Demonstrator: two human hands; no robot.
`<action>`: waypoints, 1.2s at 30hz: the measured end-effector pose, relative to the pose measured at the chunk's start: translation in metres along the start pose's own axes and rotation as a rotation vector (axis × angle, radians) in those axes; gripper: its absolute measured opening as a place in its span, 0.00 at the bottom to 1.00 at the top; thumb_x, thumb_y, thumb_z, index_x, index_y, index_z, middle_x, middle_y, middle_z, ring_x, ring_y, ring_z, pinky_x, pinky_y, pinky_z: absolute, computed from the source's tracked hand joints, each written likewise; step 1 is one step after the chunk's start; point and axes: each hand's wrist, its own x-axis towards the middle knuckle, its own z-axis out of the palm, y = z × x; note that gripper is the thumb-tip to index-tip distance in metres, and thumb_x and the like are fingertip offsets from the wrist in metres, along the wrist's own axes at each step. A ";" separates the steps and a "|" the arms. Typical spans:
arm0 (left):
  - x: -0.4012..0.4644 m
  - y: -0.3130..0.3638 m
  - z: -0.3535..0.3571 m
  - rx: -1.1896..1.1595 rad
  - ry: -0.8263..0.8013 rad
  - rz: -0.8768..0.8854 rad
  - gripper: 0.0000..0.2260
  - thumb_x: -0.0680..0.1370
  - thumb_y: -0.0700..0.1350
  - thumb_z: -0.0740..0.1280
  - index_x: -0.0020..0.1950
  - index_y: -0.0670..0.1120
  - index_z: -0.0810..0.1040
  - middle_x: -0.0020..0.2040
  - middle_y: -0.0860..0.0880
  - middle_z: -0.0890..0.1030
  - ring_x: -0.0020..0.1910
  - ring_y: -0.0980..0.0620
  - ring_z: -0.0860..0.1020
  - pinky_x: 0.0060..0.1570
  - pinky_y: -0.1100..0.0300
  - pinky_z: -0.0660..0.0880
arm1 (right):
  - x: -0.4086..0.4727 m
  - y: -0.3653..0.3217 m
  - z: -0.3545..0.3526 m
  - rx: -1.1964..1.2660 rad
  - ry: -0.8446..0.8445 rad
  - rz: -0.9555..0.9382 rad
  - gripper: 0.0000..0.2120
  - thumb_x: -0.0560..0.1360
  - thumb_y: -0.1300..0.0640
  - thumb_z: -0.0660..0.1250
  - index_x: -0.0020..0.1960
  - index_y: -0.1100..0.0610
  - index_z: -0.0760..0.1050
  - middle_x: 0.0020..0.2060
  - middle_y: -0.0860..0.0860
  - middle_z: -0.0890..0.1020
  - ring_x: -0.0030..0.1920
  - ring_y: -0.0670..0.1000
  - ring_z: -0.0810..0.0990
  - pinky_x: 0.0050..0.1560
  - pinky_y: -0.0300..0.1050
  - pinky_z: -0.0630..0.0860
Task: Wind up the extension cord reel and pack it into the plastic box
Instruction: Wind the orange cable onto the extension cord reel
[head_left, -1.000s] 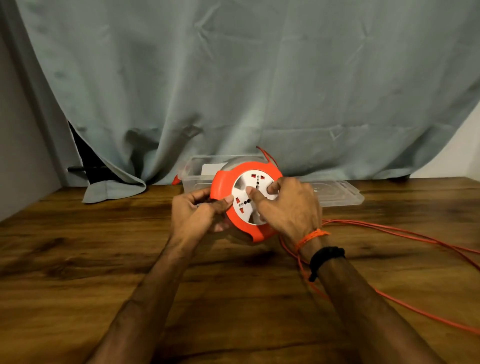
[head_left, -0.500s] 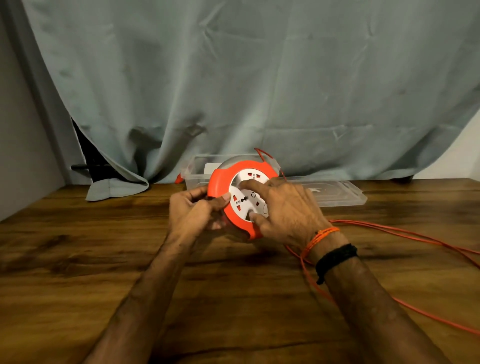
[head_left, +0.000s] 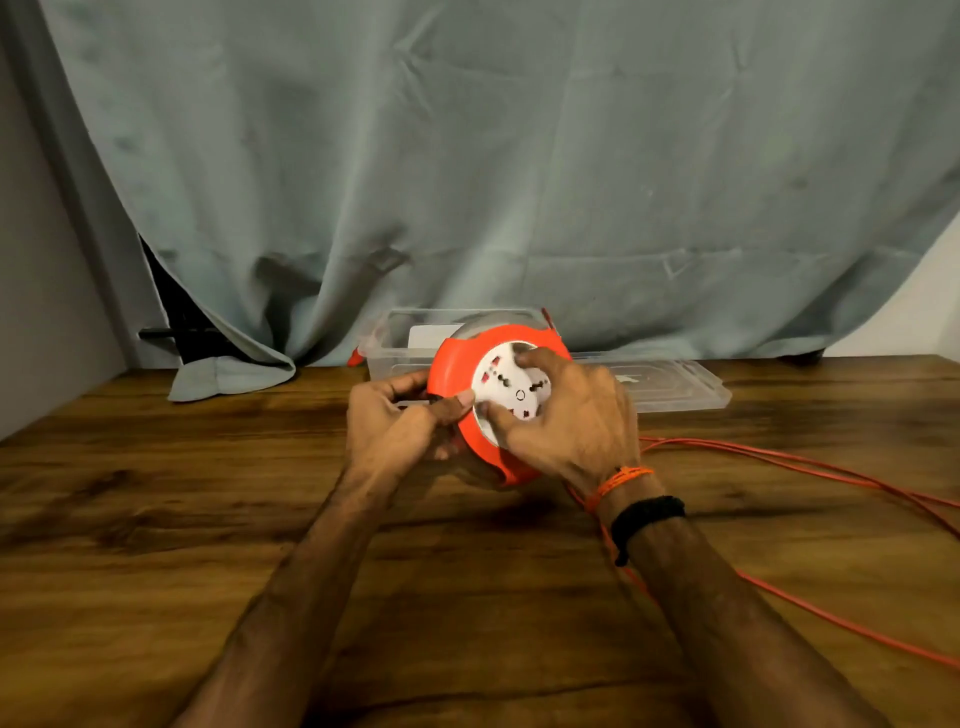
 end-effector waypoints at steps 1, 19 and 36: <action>0.000 -0.001 0.003 0.001 -0.002 0.002 0.16 0.69 0.37 0.76 0.56 0.39 0.82 0.44 0.42 0.86 0.37 0.44 0.85 0.34 0.47 0.83 | 0.000 -0.002 0.002 0.105 0.033 0.136 0.27 0.67 0.33 0.69 0.58 0.50 0.78 0.47 0.55 0.85 0.52 0.58 0.82 0.50 0.47 0.76; 0.006 -0.002 -0.003 -0.072 0.038 -0.065 0.17 0.69 0.37 0.76 0.57 0.38 0.82 0.43 0.42 0.86 0.33 0.47 0.84 0.29 0.56 0.81 | 0.006 0.004 -0.013 -0.125 0.057 -0.075 0.23 0.66 0.34 0.63 0.52 0.49 0.75 0.38 0.52 0.84 0.45 0.60 0.82 0.44 0.50 0.78; 0.006 -0.001 -0.006 -0.033 0.000 -0.039 0.16 0.68 0.38 0.77 0.55 0.40 0.83 0.41 0.44 0.86 0.38 0.41 0.85 0.42 0.42 0.82 | 0.006 0.003 -0.023 -0.278 -0.207 -0.384 0.30 0.73 0.43 0.66 0.72 0.35 0.61 0.55 0.52 0.81 0.56 0.59 0.79 0.49 0.50 0.73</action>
